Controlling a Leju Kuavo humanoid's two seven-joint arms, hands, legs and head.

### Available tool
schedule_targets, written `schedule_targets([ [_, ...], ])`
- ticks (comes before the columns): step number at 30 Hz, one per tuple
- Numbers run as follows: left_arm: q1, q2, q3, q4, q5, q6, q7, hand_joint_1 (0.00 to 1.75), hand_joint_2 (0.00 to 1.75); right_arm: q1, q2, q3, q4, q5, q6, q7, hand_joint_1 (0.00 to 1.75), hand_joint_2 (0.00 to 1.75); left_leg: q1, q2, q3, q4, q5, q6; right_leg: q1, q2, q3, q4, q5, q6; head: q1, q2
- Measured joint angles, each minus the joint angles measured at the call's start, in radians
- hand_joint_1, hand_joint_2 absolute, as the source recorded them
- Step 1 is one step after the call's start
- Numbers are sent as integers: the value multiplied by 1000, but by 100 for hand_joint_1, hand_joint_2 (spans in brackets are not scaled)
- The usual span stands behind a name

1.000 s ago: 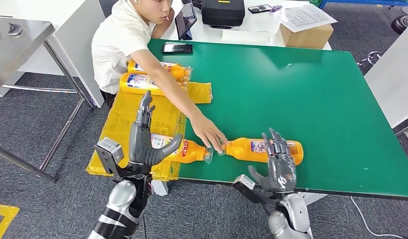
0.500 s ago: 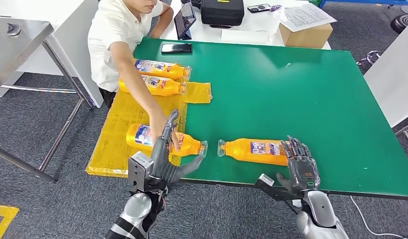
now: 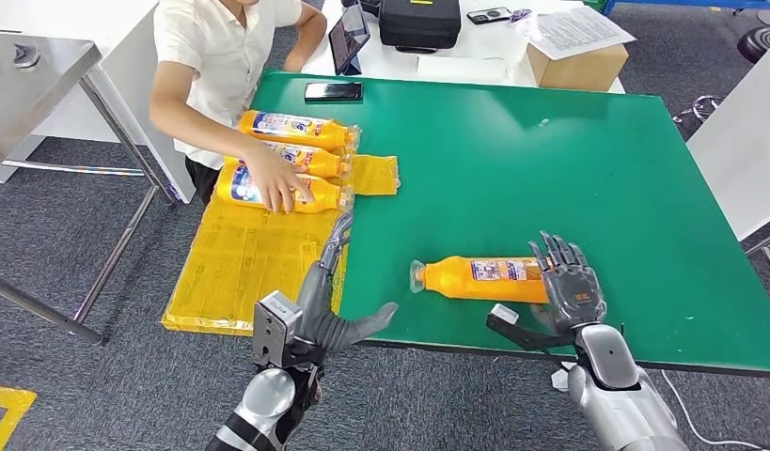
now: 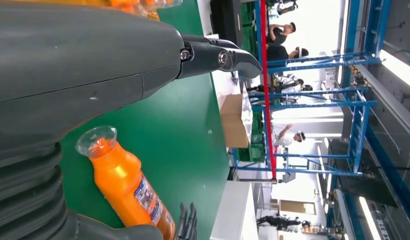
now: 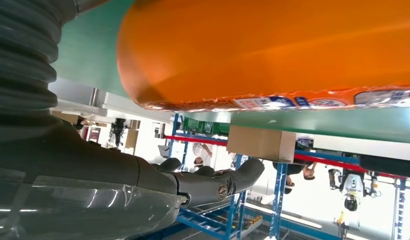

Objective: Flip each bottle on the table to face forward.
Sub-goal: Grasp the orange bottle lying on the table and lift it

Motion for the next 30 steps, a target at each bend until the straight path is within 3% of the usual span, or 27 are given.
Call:
schedule_targets([
  [16, -7, -6, -15, 0, 36, -6, 23, 0, 175, -105, 25, 55, 131, -53, 152, 39, 0, 175, 0, 1, 2, 0, 0, 0, 0, 0, 2, 0, 0, 0, 0, 0],
  [17, -7, -6, -15, 0, 37, -7, 25, 0, 175, -111, 25, 59, 136, -58, 180, 49, 19, 175, 0, 1, 3, 0, 0, 0, 0, 1, 2, 0, 0, 0, 0, 0],
  [20, -8, -6, -16, 0, 41, -12, 40, 0, 175, -143, 17, 74, 155, -90, 316, 84, 150, 175, 0, 4, 7, 0, -1, 0, 0, 3, 4, -1, 0, 0, 0, 0],
  [21, -9, -6, -16, 0, 42, -15, 44, 0, 175, -155, 12, 80, 164, -104, 360, 89, 175, 175, 0, 5, 9, 0, -1, 0, 0, 3, 5, -1, 0, 0, 0, 0],
  [25, -14, -6, -17, 0, 46, -21, 48, 0, 175, -177, -8, 94, 197, -173, 435, 45, 175, 175, 0, 4, 12, 0, -1, 1, 0, 4, 6, -2, 0, 0, 0, 0],
  [30, -25, -6, -24, 2, 53, -35, 49, 0, 175, -170, -29, 86, 210, -345, 473, -114, 175, 175, 0, 3, 14, 0, -1, 2, 0, 3, 11, -2, 1, 1, 0, 0],
])
